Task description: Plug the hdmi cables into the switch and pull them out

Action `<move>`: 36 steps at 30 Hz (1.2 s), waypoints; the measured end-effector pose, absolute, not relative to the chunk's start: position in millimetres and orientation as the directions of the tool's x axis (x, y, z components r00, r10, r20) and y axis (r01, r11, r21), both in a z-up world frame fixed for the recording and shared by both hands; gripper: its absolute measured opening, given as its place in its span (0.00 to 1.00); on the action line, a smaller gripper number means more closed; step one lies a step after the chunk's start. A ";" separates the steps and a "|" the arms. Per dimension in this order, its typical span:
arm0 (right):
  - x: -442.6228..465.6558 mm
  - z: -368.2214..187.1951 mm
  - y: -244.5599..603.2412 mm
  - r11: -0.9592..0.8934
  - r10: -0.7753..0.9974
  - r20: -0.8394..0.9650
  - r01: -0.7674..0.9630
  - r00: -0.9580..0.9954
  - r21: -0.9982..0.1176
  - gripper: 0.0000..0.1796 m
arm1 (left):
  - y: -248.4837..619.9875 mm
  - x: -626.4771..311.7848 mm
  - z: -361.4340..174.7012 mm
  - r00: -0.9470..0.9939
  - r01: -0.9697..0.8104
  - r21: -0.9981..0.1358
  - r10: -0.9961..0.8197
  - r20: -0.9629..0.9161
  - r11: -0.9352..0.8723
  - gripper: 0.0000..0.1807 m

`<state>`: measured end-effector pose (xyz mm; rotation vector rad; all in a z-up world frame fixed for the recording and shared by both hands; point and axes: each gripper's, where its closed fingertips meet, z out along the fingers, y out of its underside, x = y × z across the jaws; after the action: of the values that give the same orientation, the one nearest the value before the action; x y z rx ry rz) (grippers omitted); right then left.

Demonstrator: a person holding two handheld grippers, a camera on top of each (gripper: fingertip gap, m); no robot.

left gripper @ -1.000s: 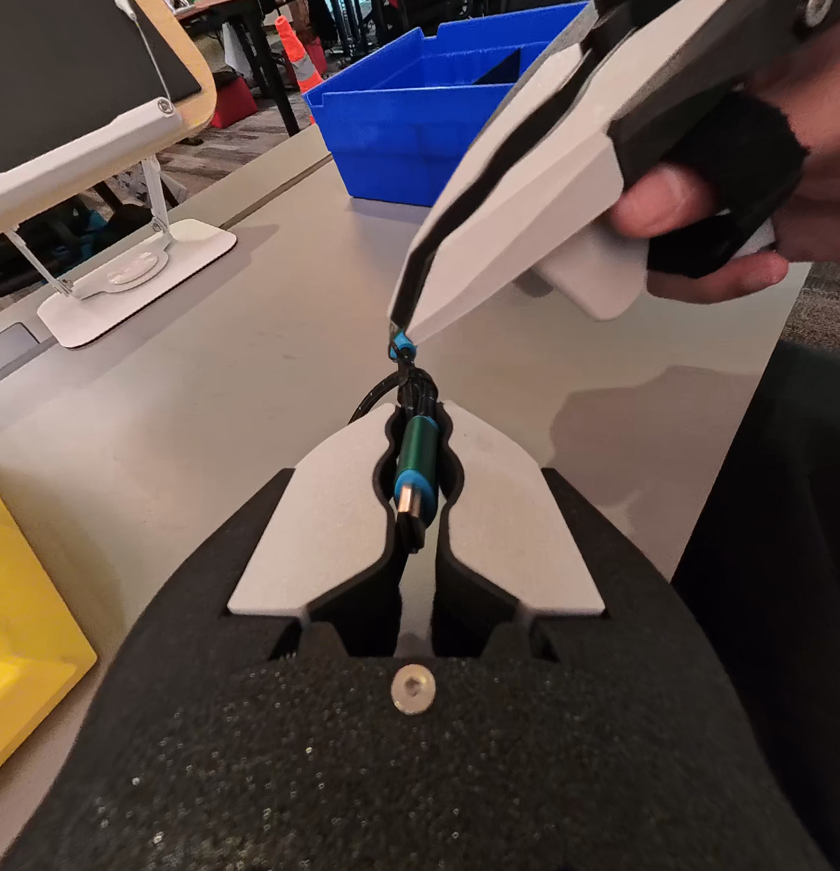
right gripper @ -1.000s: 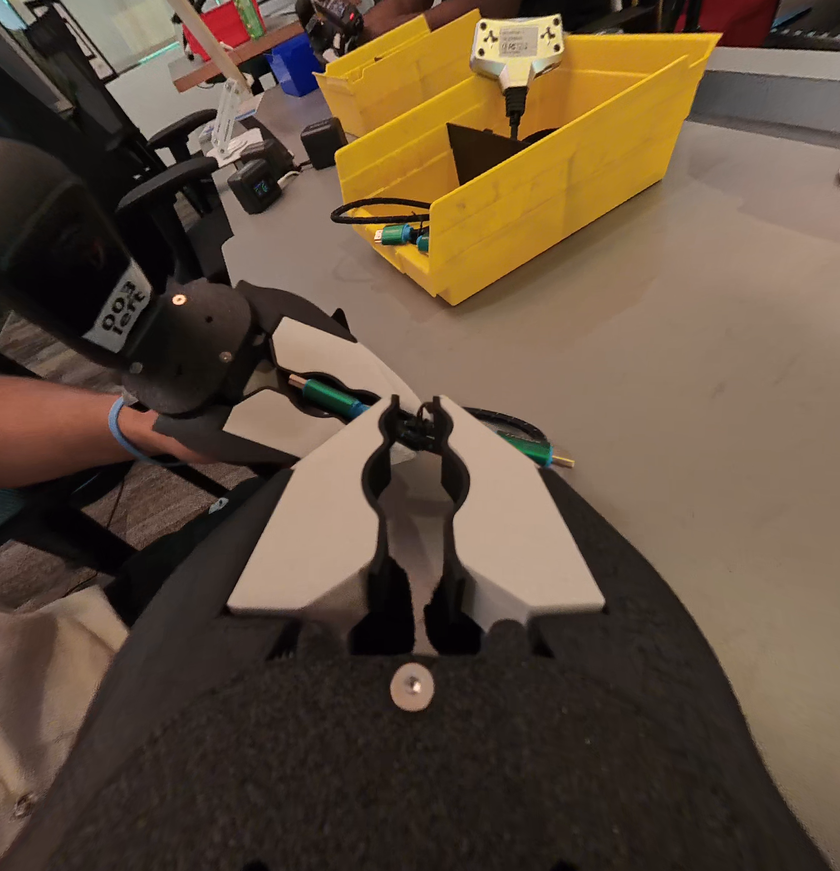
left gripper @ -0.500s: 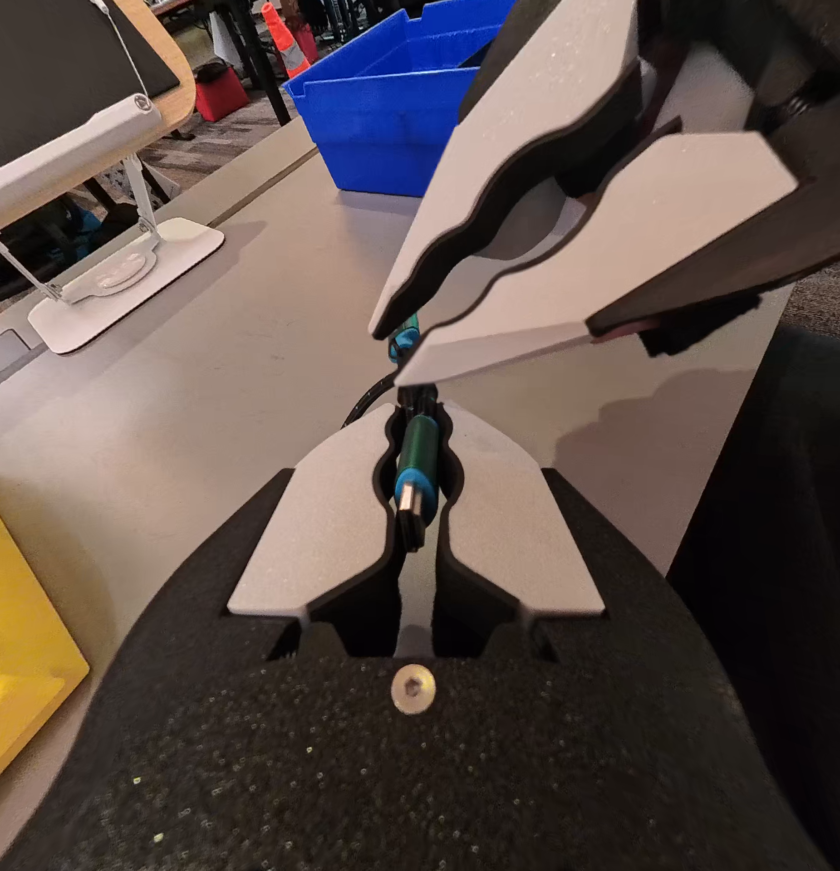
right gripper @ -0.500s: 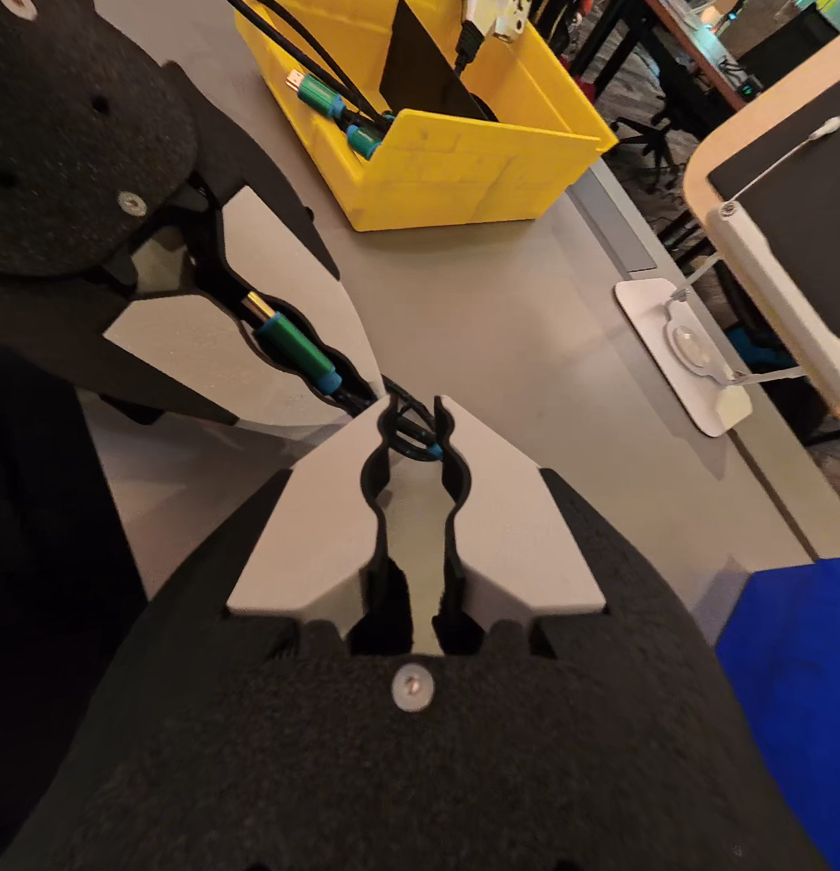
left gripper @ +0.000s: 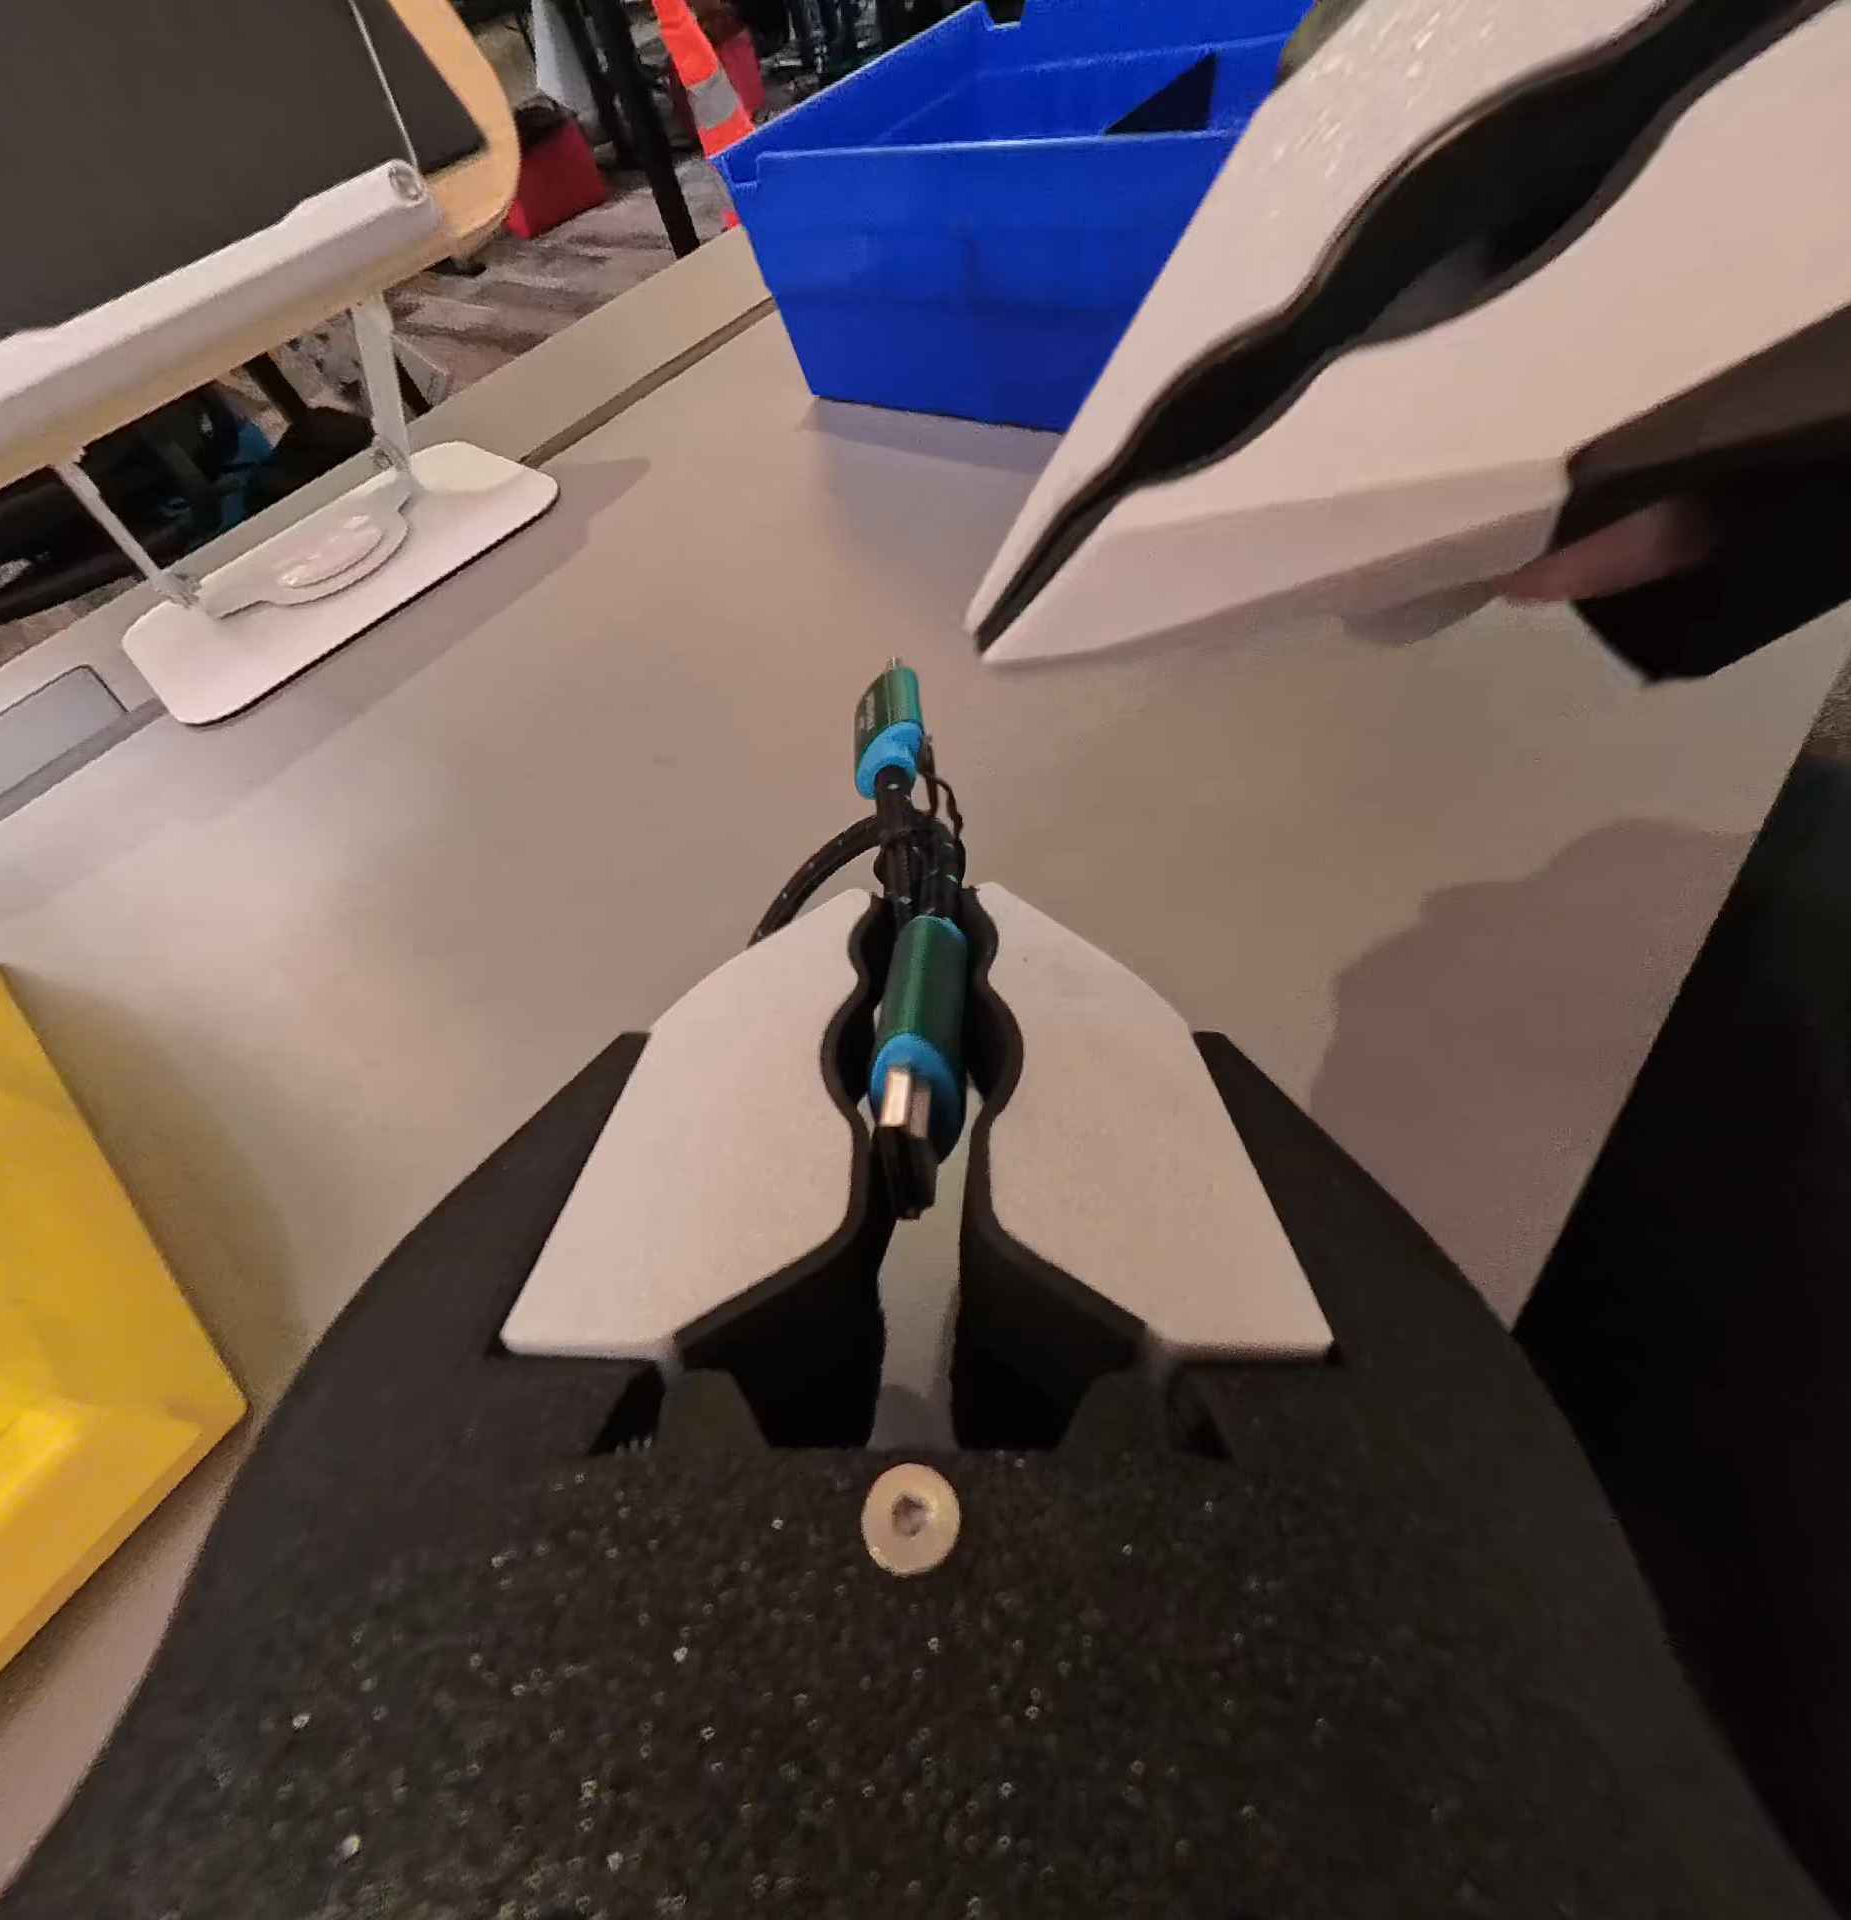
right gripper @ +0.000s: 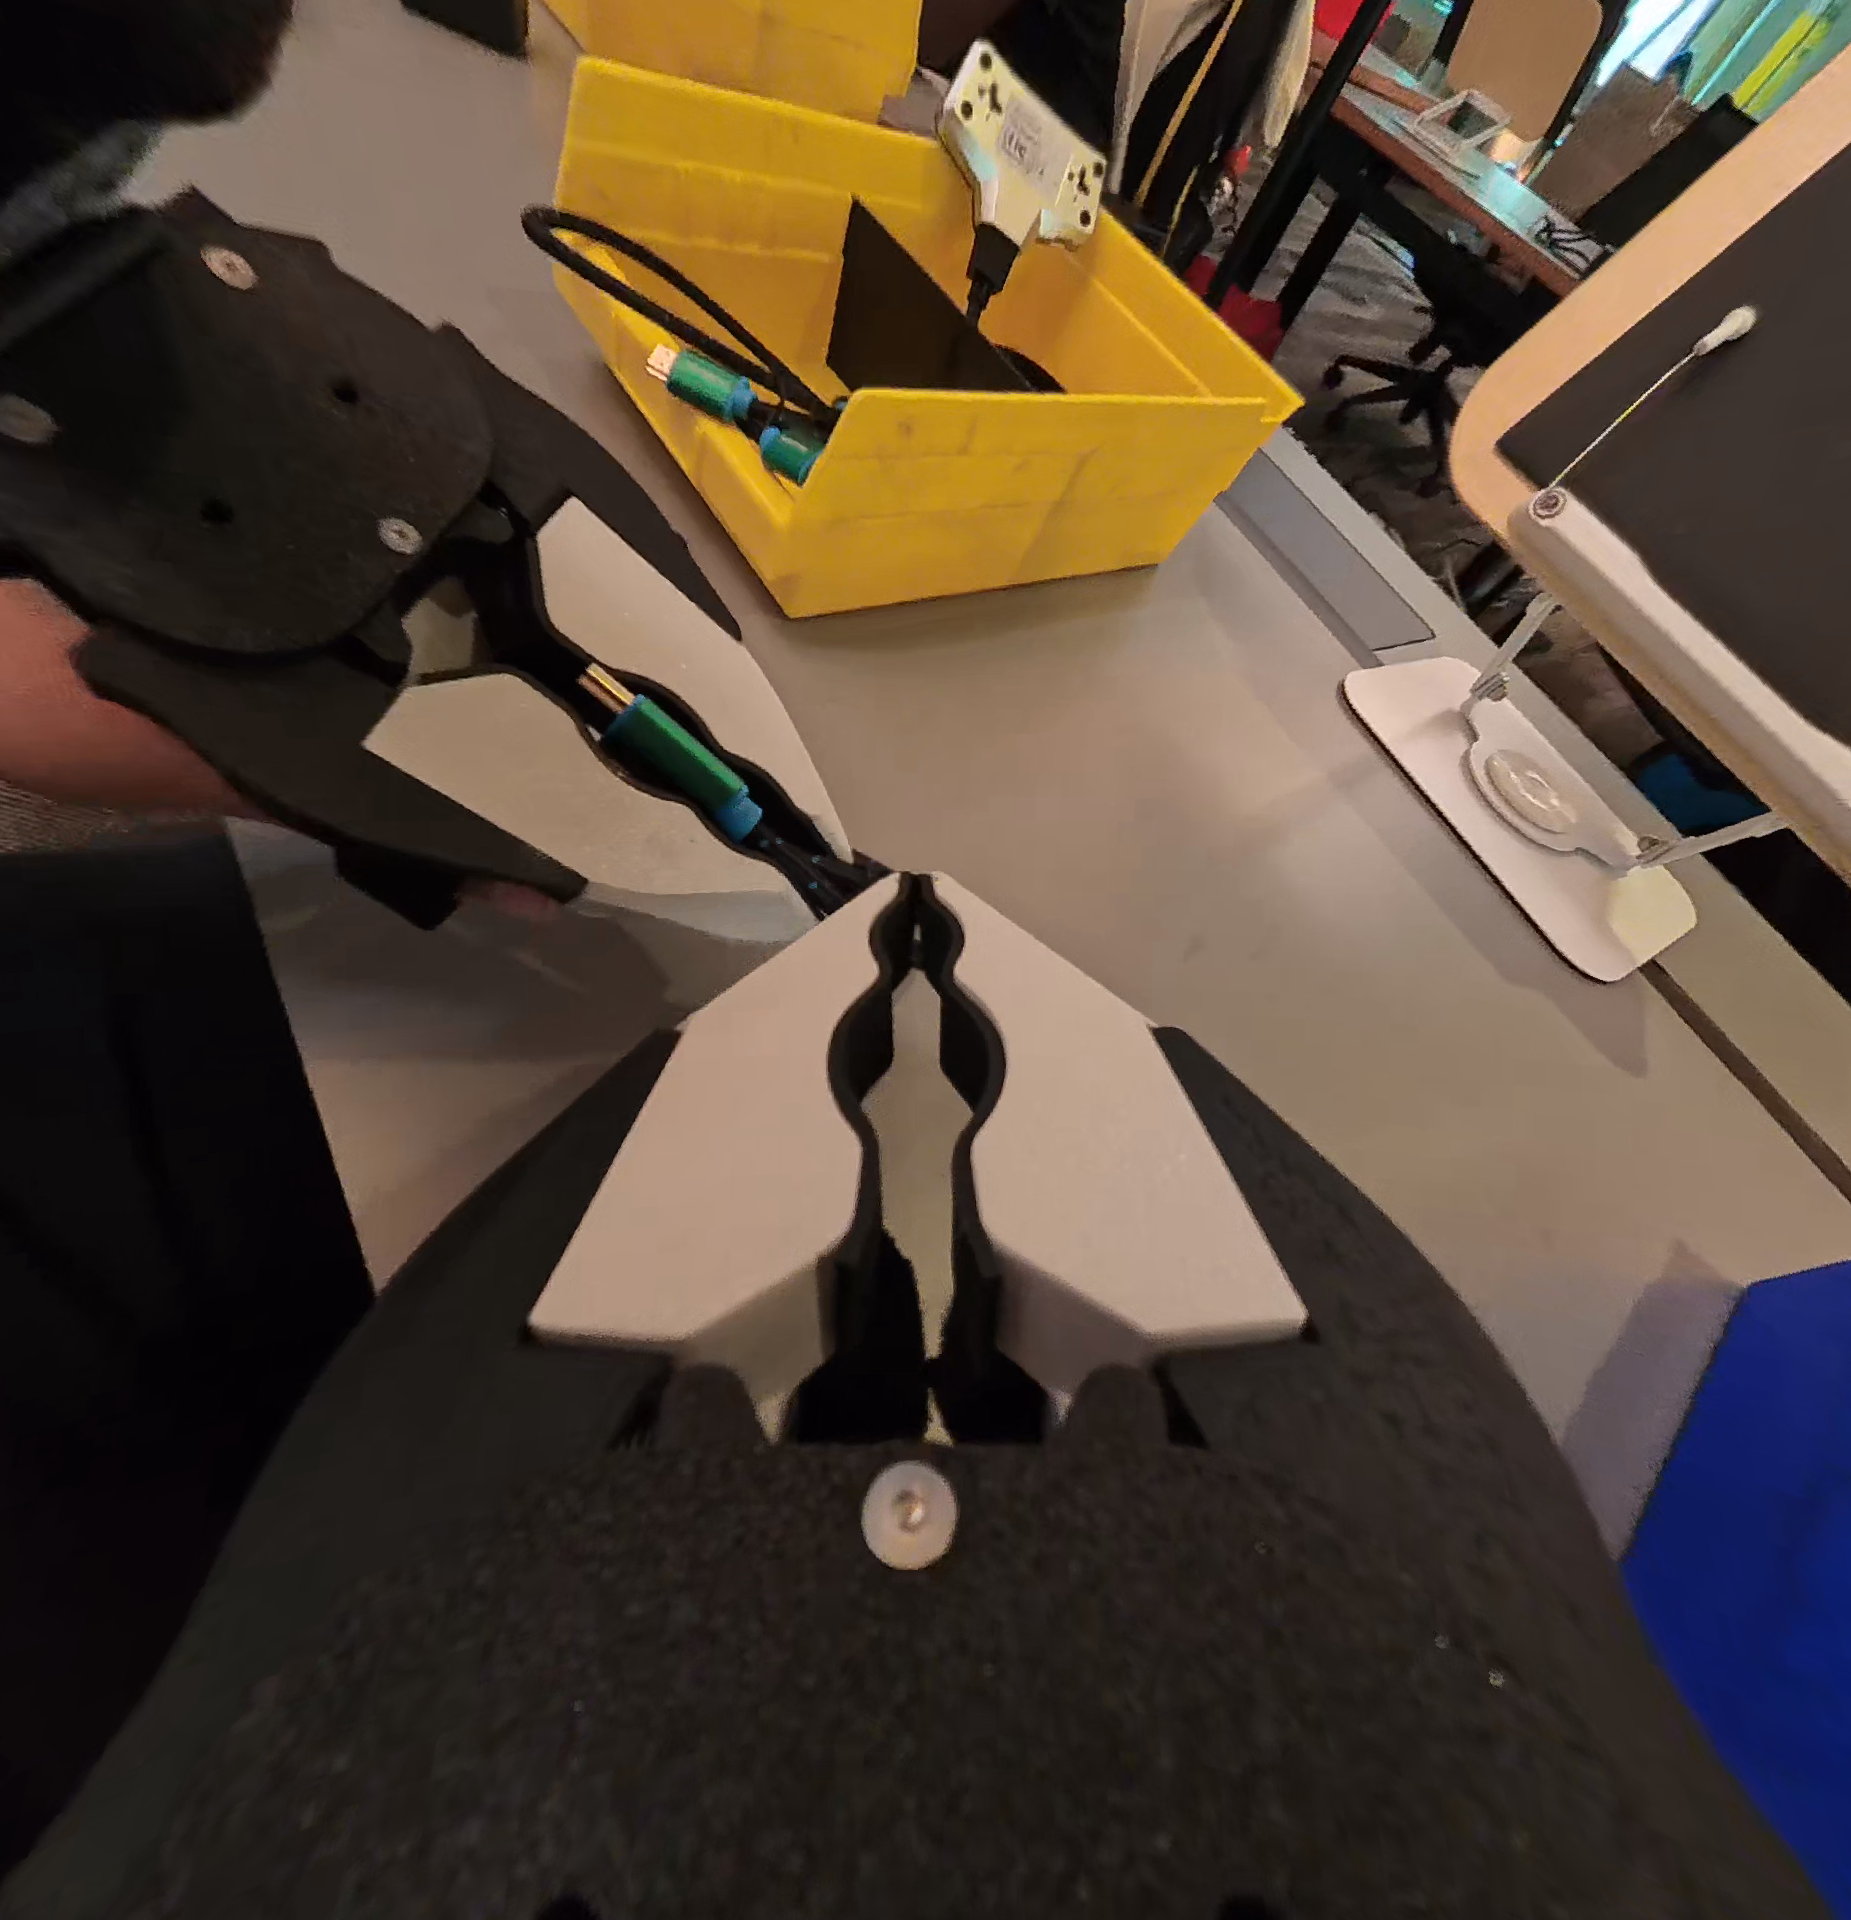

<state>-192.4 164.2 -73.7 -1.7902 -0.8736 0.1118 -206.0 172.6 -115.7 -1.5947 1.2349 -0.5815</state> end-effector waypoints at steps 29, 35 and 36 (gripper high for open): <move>-205.3 -99.7 161.7 -0.395 0.677 -0.085 0.264 0.731 -0.880 0.07 | 165.6 -201.6 -115.8 0.330 -0.432 -0.901 -0.922 -0.204 0.044 0.07; -201.9 -96.3 164.1 -0.371 0.644 -0.017 0.292 0.765 -0.882 0.01 | 165.2 -201.7 -115.0 0.330 -0.431 -0.901 -0.922 -0.204 0.045 0.07; -200.9 -96.0 164.4 -0.373 0.642 -0.021 0.288 0.766 -0.882 0.01 | 165.3 -201.7 -114.4 0.331 -0.428 -0.903 -0.922 -0.202 0.044 0.07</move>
<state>-200.9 164.4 -96.0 -1.9702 -0.7024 0.4488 -201.7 165.3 -114.4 -1.5620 1.2655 -0.5989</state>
